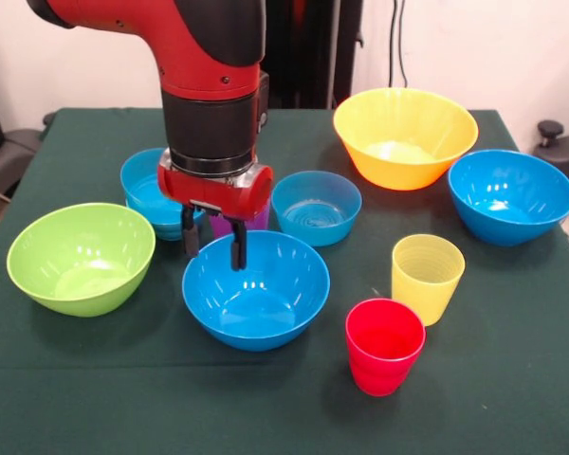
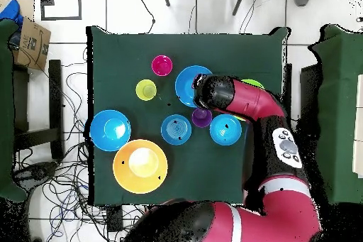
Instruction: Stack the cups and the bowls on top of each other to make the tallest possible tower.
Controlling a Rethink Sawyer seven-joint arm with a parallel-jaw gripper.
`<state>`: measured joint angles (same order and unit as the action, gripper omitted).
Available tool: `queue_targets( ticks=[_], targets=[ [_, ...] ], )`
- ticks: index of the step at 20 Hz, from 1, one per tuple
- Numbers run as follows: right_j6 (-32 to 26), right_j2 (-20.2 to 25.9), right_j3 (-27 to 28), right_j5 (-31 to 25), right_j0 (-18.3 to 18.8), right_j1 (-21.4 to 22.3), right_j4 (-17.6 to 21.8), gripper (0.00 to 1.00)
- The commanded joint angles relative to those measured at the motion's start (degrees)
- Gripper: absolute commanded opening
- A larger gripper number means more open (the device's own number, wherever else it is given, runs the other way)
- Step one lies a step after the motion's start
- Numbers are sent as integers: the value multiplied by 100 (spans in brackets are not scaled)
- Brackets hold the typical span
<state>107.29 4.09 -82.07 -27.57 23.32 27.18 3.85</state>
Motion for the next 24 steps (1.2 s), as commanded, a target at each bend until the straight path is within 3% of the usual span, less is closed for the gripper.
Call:
queue_targets(
  ticks=[1, 11, 24],
  targets=[
    [-625, 510, -369, -301, 81, -216, 564, 100],
    [-701, 613, -446, -388, 255, -119, 755, 100],
    [-450, 719, -438, -103, 299, -303, 930, 100]
  ],
)
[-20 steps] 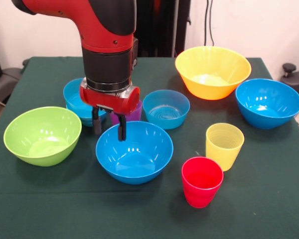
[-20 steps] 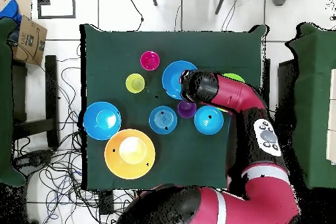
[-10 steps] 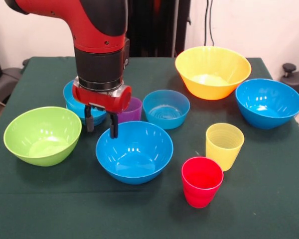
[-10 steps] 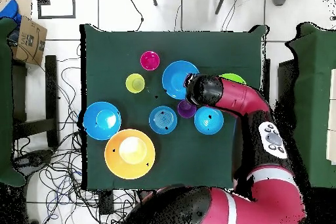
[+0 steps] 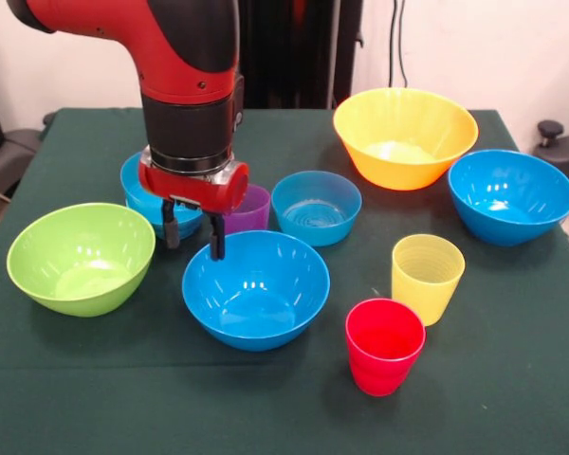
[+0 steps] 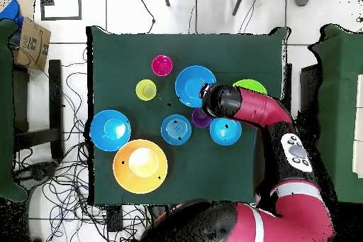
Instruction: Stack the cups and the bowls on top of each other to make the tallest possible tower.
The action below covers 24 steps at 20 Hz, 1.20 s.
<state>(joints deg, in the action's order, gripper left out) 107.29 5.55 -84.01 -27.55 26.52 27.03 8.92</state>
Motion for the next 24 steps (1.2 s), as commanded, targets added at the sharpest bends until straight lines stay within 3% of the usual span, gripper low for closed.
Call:
queue_targets(
  ticks=[1, 24],
  targets=[
    [-420, 574, -250, -70, -25, -300, 429, 100],
    [64, 371, -184, 765, -230, -667, 533, 100]
  ],
)
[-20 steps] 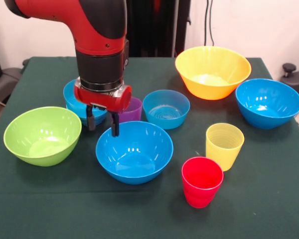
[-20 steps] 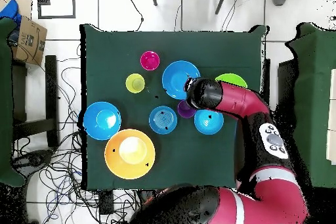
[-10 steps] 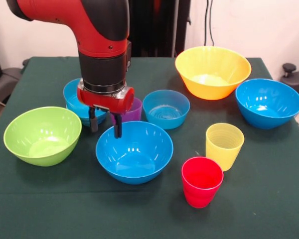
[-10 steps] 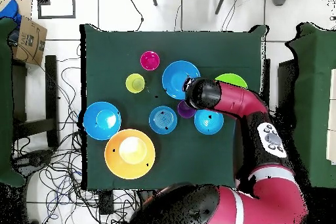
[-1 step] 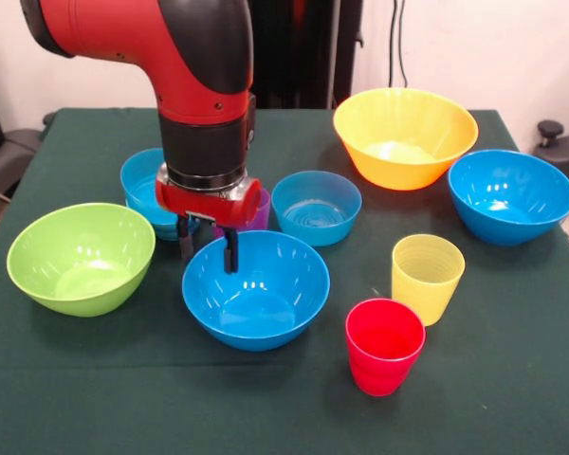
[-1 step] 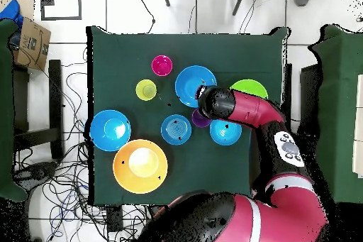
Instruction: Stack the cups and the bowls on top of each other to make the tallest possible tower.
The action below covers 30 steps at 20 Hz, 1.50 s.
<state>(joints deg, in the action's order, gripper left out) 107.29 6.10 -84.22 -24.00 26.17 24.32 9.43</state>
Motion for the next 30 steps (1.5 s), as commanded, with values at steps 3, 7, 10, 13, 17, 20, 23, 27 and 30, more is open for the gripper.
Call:
queue_targets(
  ticks=[3, 7, 10, 13, 17, 20, 23, 27, 30],
  targets=[
    [118, 265, -138, 515, -235, -462, 483, 100],
    [168, 195, -76, 679, -287, -586, 477, 100],
    [165, 168, -37, 795, -293, -678, 479, 100],
    [148, 162, -22, 885, -282, -741, 481, 100],
    [128, 162, -57, 958, -258, -760, 475, 100],
    [323, 9, -104, 1141, -330, -729, 415, 100],
    [437, -141, -108, 1196, -410, -719, 356, 100],
    [267, -100, -42, 1428, -395, -705, 472, 100],
    [269, 55, -173, 1308, -268, -675, 347, 100]
  ],
)
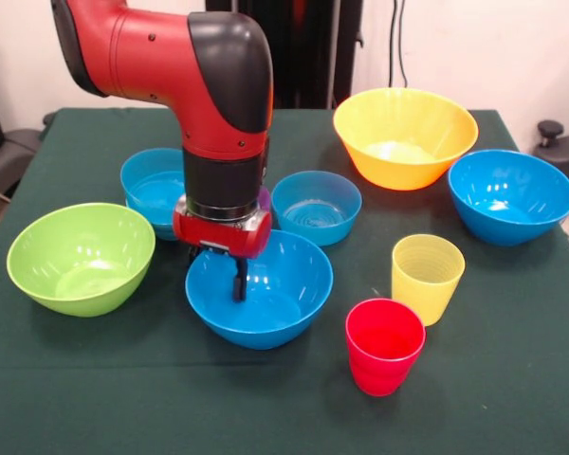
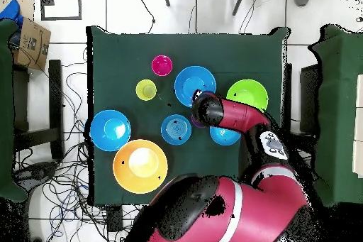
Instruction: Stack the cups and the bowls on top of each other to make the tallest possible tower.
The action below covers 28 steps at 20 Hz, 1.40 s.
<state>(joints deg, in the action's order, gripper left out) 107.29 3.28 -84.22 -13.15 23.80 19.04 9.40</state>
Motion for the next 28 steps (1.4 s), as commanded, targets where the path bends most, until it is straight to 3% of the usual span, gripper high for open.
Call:
queue_targets(
  ticks=[1, 28],
  targets=[
    [257, 362, -181, 166, -17, -150, 320, 100],
    [262, 395, -422, -316, -2, 169, 151, 100]
  ],
)
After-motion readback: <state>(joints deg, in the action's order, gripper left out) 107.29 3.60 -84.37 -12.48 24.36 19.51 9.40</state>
